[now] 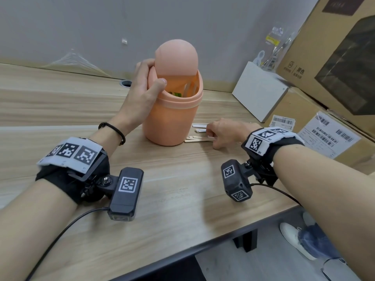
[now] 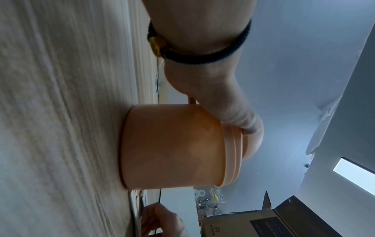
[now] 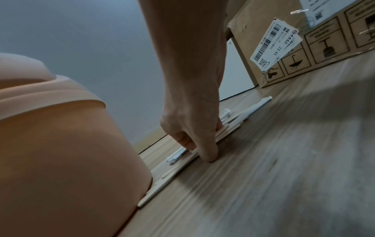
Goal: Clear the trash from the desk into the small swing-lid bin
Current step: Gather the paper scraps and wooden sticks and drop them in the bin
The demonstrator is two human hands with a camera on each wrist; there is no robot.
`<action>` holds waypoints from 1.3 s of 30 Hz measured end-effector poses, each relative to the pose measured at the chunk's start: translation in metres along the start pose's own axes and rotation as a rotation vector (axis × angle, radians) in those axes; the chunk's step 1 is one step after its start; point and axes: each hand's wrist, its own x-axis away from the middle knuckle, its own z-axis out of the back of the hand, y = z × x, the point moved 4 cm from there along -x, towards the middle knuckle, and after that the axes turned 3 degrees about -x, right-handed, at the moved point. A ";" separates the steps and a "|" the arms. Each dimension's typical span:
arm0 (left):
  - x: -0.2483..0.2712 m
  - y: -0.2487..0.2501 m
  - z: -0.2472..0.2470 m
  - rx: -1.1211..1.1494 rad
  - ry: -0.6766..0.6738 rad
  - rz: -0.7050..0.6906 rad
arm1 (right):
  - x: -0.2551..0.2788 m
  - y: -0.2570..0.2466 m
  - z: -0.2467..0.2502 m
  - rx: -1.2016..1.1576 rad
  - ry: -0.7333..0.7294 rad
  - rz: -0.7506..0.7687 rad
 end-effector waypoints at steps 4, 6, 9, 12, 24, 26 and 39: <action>0.000 0.001 -0.001 0.000 -0.006 -0.002 | 0.002 -0.004 0.004 0.028 0.024 0.021; 0.000 0.001 -0.001 -0.004 -0.003 -0.003 | 0.003 -0.002 -0.001 0.034 0.054 0.011; 0.000 0.001 -0.001 -0.002 -0.004 -0.003 | 0.005 0.004 -0.016 -0.091 0.100 0.023; 0.000 0.001 -0.001 -0.008 0.002 -0.010 | 0.009 0.010 -0.023 -0.248 0.145 0.011; 0.001 0.002 -0.001 -0.028 0.010 -0.006 | 0.006 0.016 -0.023 -0.030 0.105 0.073; 0.001 0.002 -0.001 -0.028 0.011 -0.003 | 0.004 0.013 -0.021 -0.023 0.106 0.085; 0.001 0.002 -0.001 -0.022 0.003 -0.002 | 0.012 0.008 -0.029 -0.098 0.179 0.054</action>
